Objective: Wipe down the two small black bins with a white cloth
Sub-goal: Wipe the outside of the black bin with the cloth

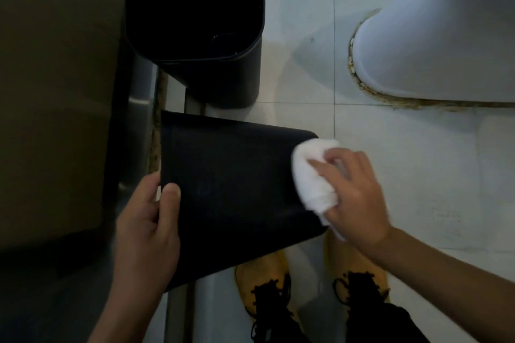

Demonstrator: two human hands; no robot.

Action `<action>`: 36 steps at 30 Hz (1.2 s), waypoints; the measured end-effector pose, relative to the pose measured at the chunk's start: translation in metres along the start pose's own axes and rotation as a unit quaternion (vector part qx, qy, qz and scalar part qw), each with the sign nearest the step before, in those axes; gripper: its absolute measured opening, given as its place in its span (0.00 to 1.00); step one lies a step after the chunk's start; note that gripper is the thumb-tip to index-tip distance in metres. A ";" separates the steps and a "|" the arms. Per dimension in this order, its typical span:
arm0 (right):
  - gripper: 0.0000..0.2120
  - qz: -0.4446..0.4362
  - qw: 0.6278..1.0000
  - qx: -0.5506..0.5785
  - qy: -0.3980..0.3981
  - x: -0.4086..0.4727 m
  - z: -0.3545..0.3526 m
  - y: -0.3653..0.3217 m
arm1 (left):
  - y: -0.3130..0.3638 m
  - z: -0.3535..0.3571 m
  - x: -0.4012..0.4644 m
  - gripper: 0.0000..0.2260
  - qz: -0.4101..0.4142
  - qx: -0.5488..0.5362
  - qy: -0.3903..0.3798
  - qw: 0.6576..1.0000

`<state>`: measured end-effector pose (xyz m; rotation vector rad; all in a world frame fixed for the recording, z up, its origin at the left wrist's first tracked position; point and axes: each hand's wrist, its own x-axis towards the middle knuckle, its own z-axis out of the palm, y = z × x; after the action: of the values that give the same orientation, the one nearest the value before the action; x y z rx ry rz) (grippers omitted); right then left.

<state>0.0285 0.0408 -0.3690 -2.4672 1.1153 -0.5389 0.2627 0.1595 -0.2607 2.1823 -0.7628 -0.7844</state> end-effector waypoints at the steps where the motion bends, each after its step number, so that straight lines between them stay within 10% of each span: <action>1: 0.21 0.019 1.000 -0.015 -0.012 -0.004 -0.006 0.014 | 0.001 -0.001 0.000 0.09 -0.008 -0.006 -0.001 1.000; 6: 0.19 0.066 0.996 -0.006 0.063 0.010 -0.022 -0.001 | -0.001 0.001 -0.002 0.09 -0.002 -0.001 0.003 1.000; 12: 0.16 -0.196 0.977 0.081 -0.001 0.016 0.005 -0.101 | -0.006 0.004 -0.003 0.07 0.029 0.030 0.036 0.999; 22: 0.20 -0.121 0.983 -0.067 -0.118 -0.055 -0.056 0.066 | 0.001 0.000 -0.004 0.09 0.020 0.005 -0.001 1.000; 31: 0.11 -0.265 0.962 0.067 0.025 -0.009 0.004 -0.096 | -0.004 0.001 -0.001 0.09 0.054 0.030 0.008 0.998; 36: 0.13 -0.312 0.948 0.052 -0.028 -0.032 -0.003 -0.037 | -0.002 -0.009 0.002 0.07 0.032 0.006 -0.040 0.999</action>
<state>0.0303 0.0875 -0.3544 -2.6940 0.2475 -0.6700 0.2707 0.1625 -0.2575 2.1361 -0.8752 -0.8394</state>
